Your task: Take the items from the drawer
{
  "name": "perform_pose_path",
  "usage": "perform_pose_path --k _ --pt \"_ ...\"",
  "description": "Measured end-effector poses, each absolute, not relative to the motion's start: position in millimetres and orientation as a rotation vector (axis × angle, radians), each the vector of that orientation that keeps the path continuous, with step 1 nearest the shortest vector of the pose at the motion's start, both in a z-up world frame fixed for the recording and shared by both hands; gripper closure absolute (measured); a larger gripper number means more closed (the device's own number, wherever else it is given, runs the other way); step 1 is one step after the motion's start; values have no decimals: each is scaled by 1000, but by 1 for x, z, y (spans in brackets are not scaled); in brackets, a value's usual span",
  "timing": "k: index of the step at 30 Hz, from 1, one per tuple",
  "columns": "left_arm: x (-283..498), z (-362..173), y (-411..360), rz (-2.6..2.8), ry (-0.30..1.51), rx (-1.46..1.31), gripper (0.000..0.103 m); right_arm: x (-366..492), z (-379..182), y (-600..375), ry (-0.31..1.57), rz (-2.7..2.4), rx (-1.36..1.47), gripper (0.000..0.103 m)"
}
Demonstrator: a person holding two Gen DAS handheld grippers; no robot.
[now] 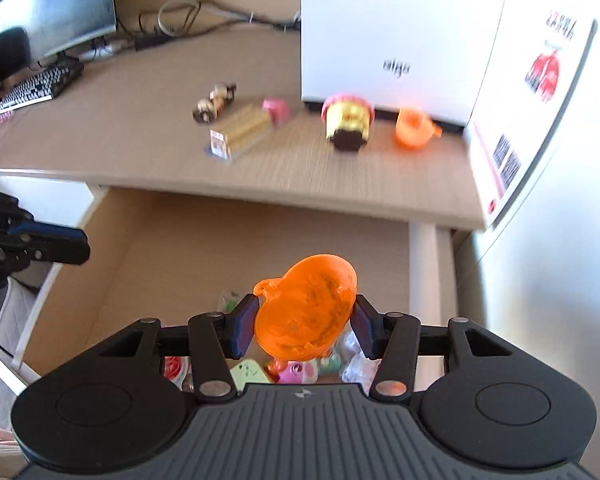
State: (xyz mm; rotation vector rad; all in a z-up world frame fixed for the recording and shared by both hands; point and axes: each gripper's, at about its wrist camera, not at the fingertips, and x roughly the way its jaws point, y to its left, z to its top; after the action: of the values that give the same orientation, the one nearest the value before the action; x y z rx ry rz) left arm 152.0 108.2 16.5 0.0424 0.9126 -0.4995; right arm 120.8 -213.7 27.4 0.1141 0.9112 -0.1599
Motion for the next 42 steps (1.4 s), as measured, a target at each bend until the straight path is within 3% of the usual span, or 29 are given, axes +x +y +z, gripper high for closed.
perform_pose_path --k 6,18,21,22,24,33,42 --pt "166 -35 105 -460 1117 32 89 131 7 -211 965 -180 142 53" --pt "218 -104 70 -341 1235 -283 85 113 -45 -197 1107 -207 136 53" --pt "224 -118 53 -317 1251 -214 85 115 -54 -201 1125 -219 170 53" --pt "226 -123 47 -300 1260 -154 84 113 -56 -202 1129 -222 179 53" --pt "227 -129 41 -294 1257 -113 70 113 -60 -203 1136 -232 191 53" --pt "240 -137 23 -436 1299 -262 67 109 -72 -210 1166 -250 230 53" --pt "228 -125 -42 -546 1204 187 65 99 -82 -205 1193 -264 240 53"
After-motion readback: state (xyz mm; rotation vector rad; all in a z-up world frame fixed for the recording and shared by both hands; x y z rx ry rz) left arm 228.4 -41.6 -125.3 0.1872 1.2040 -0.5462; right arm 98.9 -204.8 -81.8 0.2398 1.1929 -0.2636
